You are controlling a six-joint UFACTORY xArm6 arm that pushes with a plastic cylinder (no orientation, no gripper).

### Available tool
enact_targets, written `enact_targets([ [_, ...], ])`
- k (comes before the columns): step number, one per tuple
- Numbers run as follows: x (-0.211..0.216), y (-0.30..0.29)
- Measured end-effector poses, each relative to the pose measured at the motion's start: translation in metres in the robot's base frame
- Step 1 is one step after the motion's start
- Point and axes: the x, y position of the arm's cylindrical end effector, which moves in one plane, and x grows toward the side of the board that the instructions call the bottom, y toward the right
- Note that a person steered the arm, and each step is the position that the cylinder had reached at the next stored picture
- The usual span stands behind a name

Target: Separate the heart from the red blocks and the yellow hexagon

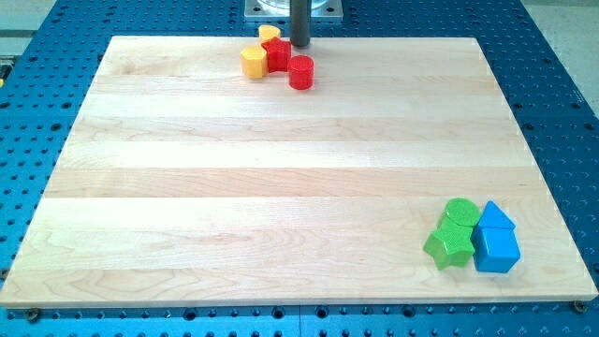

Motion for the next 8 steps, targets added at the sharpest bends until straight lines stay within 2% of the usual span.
enact_targets([
  [2, 0.001, -0.091],
  [3, 0.012, -0.112],
  [4, 0.012, -0.043],
  [6, 0.058, -0.110],
  [8, 0.044, -0.178],
])
